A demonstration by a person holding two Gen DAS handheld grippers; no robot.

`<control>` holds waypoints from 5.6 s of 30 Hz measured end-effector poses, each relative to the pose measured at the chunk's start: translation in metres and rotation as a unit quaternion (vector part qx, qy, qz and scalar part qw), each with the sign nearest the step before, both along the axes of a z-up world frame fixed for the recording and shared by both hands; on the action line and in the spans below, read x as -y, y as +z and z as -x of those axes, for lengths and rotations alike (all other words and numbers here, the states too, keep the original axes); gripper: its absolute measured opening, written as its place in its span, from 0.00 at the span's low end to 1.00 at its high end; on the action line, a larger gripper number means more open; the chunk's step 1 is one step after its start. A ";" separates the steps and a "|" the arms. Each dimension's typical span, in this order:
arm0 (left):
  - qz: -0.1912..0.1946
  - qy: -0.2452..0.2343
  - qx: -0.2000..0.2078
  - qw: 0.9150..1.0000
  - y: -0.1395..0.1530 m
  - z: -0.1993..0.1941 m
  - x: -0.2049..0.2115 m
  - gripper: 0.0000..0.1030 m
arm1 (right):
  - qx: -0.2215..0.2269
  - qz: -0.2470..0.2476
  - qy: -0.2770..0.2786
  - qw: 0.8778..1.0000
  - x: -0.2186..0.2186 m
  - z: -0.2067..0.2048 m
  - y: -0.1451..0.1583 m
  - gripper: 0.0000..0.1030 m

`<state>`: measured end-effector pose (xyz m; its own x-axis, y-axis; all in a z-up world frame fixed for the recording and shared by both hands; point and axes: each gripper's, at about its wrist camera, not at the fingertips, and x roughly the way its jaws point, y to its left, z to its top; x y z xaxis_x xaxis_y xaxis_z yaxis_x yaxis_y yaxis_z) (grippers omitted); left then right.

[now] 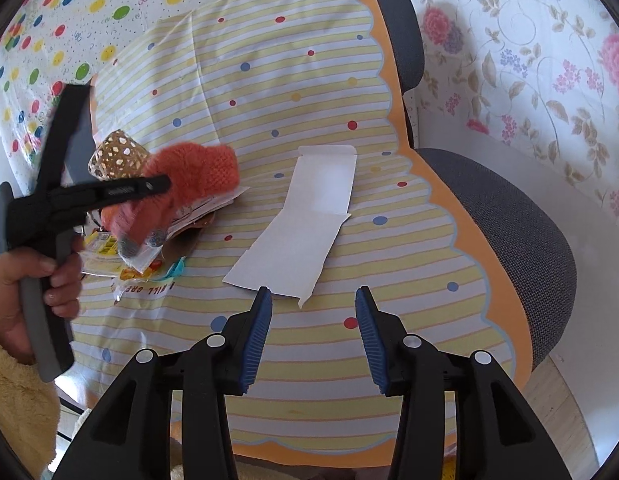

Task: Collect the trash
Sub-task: 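Grasp the red towel with the left tool while the right tool grasps the white paper strip, then carry the towel and paper strip to the pink bin and release both, then move both tools back over the chair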

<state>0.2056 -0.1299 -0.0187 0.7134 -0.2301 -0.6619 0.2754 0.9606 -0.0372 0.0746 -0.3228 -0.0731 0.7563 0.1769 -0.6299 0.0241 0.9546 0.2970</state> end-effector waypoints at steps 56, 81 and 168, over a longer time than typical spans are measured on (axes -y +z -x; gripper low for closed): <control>0.094 -0.200 -0.014 0.975 -0.006 0.250 0.018 0.10 | 0.020 0.080 -0.102 0.991 0.010 0.197 0.064 0.00; 0.076 -0.250 -0.073 0.963 -0.035 0.273 0.051 0.10 | -0.176 0.010 -0.177 0.968 0.061 0.257 -0.058 0.07; 0.029 0.176 -0.045 0.983 -0.017 0.093 -0.261 0.59 | 0.013 0.070 0.122 0.990 -0.211 -0.169 0.121 0.42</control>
